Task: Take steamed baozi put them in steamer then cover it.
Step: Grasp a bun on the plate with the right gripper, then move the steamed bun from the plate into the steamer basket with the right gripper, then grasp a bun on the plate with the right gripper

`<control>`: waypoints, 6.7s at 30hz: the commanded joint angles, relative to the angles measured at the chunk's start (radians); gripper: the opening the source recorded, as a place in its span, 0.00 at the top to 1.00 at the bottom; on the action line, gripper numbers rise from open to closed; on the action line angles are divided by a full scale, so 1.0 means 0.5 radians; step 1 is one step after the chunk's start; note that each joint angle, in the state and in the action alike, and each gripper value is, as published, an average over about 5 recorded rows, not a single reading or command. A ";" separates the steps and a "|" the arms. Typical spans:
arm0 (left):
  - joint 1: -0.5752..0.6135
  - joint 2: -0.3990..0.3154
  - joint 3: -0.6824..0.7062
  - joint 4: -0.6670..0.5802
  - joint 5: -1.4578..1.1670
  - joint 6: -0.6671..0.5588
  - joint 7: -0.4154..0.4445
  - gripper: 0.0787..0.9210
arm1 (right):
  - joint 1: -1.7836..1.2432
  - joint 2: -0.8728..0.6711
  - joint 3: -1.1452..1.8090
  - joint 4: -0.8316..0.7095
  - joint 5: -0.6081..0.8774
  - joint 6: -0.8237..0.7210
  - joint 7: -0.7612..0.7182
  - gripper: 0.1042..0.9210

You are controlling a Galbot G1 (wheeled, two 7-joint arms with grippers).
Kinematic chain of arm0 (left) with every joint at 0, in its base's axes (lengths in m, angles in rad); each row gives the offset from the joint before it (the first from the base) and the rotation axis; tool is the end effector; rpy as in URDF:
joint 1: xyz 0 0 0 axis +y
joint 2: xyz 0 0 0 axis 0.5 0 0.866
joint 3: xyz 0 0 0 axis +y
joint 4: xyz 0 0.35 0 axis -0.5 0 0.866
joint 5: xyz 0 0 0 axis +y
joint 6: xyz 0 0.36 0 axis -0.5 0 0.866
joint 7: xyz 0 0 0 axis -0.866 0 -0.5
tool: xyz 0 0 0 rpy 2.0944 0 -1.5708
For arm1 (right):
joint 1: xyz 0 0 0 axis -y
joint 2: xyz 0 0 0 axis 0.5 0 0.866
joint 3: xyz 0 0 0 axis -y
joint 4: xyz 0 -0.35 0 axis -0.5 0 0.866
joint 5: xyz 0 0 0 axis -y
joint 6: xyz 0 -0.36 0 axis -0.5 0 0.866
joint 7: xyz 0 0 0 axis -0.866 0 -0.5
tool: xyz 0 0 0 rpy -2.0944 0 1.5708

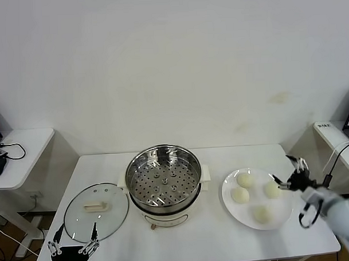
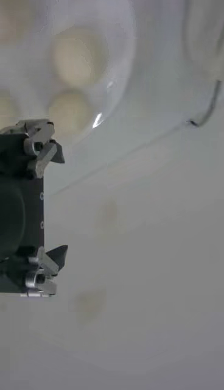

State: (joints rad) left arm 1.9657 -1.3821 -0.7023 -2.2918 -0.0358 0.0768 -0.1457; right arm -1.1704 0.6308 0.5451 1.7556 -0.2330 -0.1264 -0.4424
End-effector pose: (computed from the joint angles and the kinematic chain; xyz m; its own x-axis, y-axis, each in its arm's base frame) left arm 0.0810 0.0683 -0.2730 -0.9620 -0.1656 0.2172 -0.1083 0.9613 0.2534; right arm 0.3313 -0.2337 -0.2035 -0.8812 -0.1850 0.4351 -0.4728 0.3438 -0.8113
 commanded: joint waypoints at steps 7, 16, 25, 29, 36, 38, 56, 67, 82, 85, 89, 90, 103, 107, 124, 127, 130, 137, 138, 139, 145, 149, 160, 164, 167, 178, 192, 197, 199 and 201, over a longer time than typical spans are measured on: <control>0.003 0.001 -0.051 -0.023 0.088 0.028 0.050 0.12 | 1.948 -0.397 -1.816 -0.690 -0.046 0.128 -1.043 0.12; -0.033 0.008 -0.087 0.002 0.079 0.031 0.054 0.12 | 2.326 -0.152 -2.464 -0.903 0.014 0.245 -1.247 0.12; -0.045 0.023 -0.145 0.017 0.063 0.039 0.067 0.12 | 2.291 0.104 -2.603 -1.063 -0.039 0.240 -1.206 0.12; -0.048 0.020 -0.163 0.025 0.052 0.041 0.069 0.12 | 2.277 0.195 -2.606 -1.128 -0.098 0.229 -1.158 0.12; -0.046 0.007 -0.167 0.030 0.055 0.037 0.070 0.12 | 2.275 0.317 -2.573 -1.263 -0.162 0.217 -1.106 0.12; -0.046 0.007 -0.171 0.033 0.055 0.036 0.070 0.12 | 2.266 0.340 -2.568 -1.289 -0.172 0.212 -1.096 0.12; -0.053 0.010 -0.177 0.055 0.062 0.035 0.080 0.12 | 2.189 0.406 -2.525 -1.365 -0.248 0.167 -1.100 0.14; -0.045 0.005 -0.175 0.049 0.069 0.033 0.079 0.12 | 2.170 0.424 -2.508 -1.391 -0.258 0.154 -1.103 0.30; -0.049 0.015 -0.165 0.042 0.064 0.034 0.077 0.12 | 2.512 0.192 -2.620 -1.106 0.027 0.123 -1.216 0.39; -0.057 0.025 -0.161 0.046 0.060 0.035 0.077 0.12 | 2.654 0.114 -2.675 -1.003 0.154 0.101 -1.222 0.39; -0.071 0.033 -0.145 0.047 0.039 0.038 0.077 0.12 | 2.892 0.069 -2.801 -0.888 0.317 0.070 -1.214 0.39; -0.074 0.034 -0.141 0.046 0.031 0.039 0.076 0.12 | 2.953 0.071 -2.838 -0.870 0.352 0.064 -1.211 0.39; -0.093 0.065 -0.157 0.057 -0.016 0.039 0.076 0.12 | 3.611 0.466 -3.326 -0.616 0.878 -0.047 -1.070 0.38; -0.099 0.077 -0.175 0.062 -0.027 0.043 0.080 0.12 | 3.633 0.682 -3.416 -0.621 0.976 0.011 -0.968 0.38; -0.118 0.079 -0.217 0.082 -0.038 0.057 0.094 0.12 | 3.368 1.381 -3.641 -1.109 0.307 0.679 -0.826 0.38; -0.116 0.073 -0.227 0.076 -0.038 0.058 0.095 0.12 | 3.310 1.404 -3.643 -1.171 0.174 0.785 -0.815 0.38; -0.116 0.067 -0.228 0.072 -0.038 0.059 0.095 0.12 | 3.266 1.410 -3.643 -1.205 0.085 0.853 -0.796 0.38; -0.112 0.064 -0.218 0.077 -0.036 0.060 0.093 0.12 | 3.178 1.414 -3.606 -1.322 -0.136 0.988 -0.737 0.38; -0.112 0.064 -0.219 0.076 -0.036 0.060 0.093 0.12 | 3.171 1.413 -3.602 -1.333 -0.151 0.999 -0.731 0.38; -0.112 0.064 -0.220 0.075 -0.037 0.061 0.093 0.12 | 3.163 1.413 -3.598 -1.342 -0.163 1.008 -0.724 0.38; -0.119 0.064 -0.220 0.080 -0.036 0.061 0.093 0.12 | 3.116 1.422 -3.569 -1.391 -0.283 1.057 -0.692 0.37; -0.121 0.062 -0.218 0.079 -0.037 0.061 0.093 0.12 | 3.100 1.440 -3.547 -1.451 -0.341 1.104 -0.654 0.30; -0.129 0.066 -0.207 0.079 -0.039 0.062 0.093 0.12 | 3.432 1.241 -3.538 -1.099 0.189 0.764 -0.853 0.12; -0.128 0.072 -0.204 0.073 -0.039 0.062 0.094 0.12 | 3.592 1.015 -3.548 -0.812 0.556 0.402 -0.983 0.12; -0.127 0.085 -0.211 0.066 -0.044 0.064 0.096 0.12 | 3.666 0.802 -3.533 -0.626 0.751 0.125 -1.037 0.12; -0.127 0.140 -0.216 0.062 -0.064 0.073 0.101 0.12 | 3.584 -0.067 -3.463 -0.175 0.874 -0.466 -1.093 0.12; -0.138 0.160 -0.224 0.079 -0.075 0.083 0.105 0.12 | 2.957 -0.402 -3.297 -0.154 0.552 -0.448 -1.098 0.12; -0.127 0.151 -0.231 0.082 -0.072 0.084 0.106 0.12 | 2.716 -0.353 -3.174 -0.238 0.455 -0.461 -1.070 0.12; -0.125 0.147 -0.236 0.083 -0.071 0.086 0.107 0.12 | 2.622 -0.340 -3.122 -0.261 0.426 -0.463 -1.066 0.12; -0.124 0.145 -0.241 0.084 -0.069 0.089 0.109 0.12 | 2.530 -0.331 -3.072 -0.279 0.402 -0.461 -1.067 0.12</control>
State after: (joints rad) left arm 1.9025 -1.3091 -0.8197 -2.2533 -0.0719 0.1191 -0.0928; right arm 0.2968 0.5196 -1.0762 1.6224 0.0273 -0.3248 -0.9765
